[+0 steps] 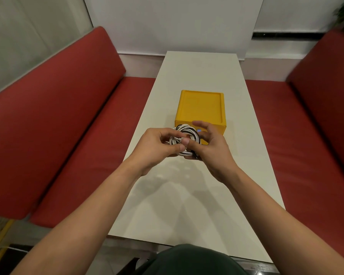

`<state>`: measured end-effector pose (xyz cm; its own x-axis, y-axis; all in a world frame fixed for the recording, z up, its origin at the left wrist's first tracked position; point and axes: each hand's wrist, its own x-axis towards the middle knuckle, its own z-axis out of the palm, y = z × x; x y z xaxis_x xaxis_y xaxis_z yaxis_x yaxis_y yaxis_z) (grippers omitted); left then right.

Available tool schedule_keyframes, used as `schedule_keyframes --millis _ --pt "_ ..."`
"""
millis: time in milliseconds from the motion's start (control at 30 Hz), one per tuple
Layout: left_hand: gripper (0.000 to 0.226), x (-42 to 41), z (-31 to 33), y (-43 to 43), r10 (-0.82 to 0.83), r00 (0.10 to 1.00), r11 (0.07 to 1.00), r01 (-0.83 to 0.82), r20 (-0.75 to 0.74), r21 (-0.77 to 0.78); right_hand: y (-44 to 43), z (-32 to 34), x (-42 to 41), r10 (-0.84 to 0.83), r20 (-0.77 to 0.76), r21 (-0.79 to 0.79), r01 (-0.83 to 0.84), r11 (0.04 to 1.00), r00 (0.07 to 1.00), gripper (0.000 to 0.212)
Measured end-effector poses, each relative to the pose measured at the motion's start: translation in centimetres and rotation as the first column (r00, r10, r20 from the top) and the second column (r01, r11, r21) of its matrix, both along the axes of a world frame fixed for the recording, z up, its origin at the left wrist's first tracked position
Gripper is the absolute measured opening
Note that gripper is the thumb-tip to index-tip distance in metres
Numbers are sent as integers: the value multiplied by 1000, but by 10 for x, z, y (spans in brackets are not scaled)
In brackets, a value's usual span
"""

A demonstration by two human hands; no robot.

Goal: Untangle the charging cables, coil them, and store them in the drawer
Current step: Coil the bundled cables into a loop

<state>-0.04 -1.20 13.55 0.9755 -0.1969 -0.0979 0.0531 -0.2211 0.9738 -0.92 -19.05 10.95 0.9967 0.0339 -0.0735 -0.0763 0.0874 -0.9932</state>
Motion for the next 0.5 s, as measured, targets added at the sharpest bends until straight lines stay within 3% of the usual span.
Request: schedule_keyframes --millis 100,200,267,300,400,500 --pt "22 1 1 -3 31 999 998 -33 -29 -60 0 1 -3 -27 53 -26 29 999 998 36" --pt "26 3 2 -2 58 997 994 -62 -43 -94 -15 1 -2 118 54 48 -121 992 992 14" --pt "27 3 3 -2 50 997 993 -56 -54 -105 -32 3 -3 291 23 196 -290 937 956 23" --pt "27 2 4 -2 47 997 993 -53 -58 -110 -39 5 -4 358 40 185 -359 915 933 30" --pt "25 0 6 -5 61 997 990 -67 -53 -126 -48 2 -3 354 139 -150 -334 931 925 35" --pt "24 -1 6 -9 85 996 986 -88 -30 -141 -40 -1 -3 238 284 -225 -177 958 929 32"
